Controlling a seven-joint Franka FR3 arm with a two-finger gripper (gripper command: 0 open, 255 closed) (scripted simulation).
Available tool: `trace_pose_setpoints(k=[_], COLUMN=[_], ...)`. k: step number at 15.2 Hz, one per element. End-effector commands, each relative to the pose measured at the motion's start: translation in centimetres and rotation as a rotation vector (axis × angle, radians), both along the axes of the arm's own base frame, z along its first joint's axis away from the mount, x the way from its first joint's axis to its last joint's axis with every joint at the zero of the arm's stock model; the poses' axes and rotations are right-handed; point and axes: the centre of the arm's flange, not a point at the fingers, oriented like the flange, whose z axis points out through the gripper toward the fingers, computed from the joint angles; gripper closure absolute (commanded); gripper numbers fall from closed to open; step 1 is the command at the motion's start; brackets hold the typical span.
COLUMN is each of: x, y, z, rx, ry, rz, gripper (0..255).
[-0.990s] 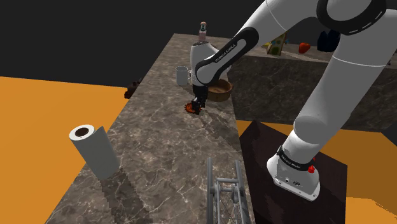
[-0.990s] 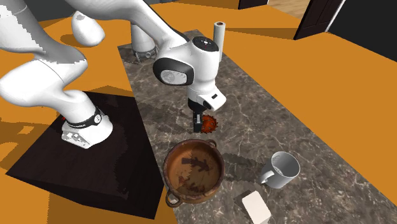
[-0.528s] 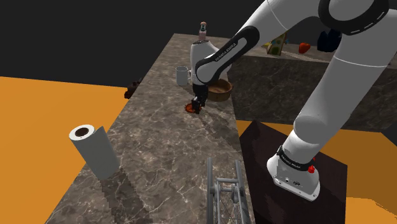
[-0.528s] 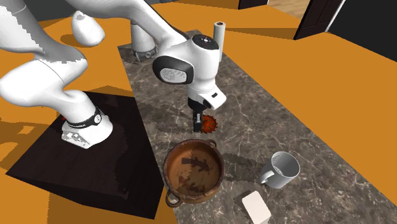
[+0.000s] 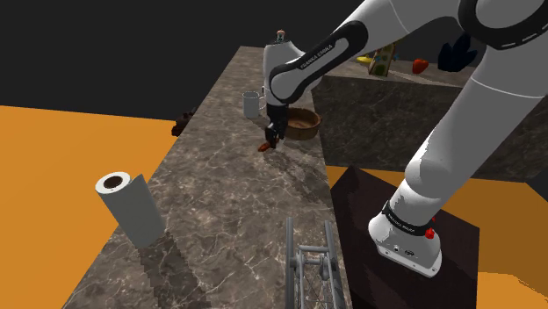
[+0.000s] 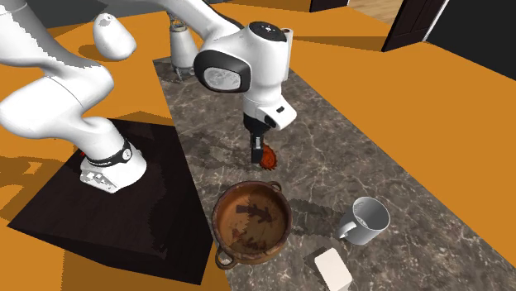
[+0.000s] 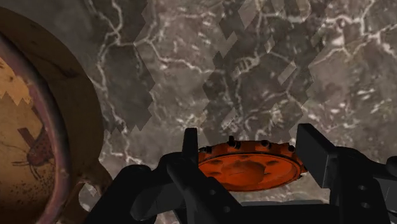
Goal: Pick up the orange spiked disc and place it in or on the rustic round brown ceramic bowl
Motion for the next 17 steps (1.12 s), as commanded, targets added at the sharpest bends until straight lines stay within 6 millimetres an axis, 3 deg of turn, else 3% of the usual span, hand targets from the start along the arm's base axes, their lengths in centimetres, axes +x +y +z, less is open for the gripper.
trace_pose_setpoints(k=[1,17], x=[0.0,0.0], y=[0.0,0.0], z=[1.1,9.5], rx=[0.0,0.0], ry=[0.0,0.0], rz=[0.0,0.0], gripper=[255,255])
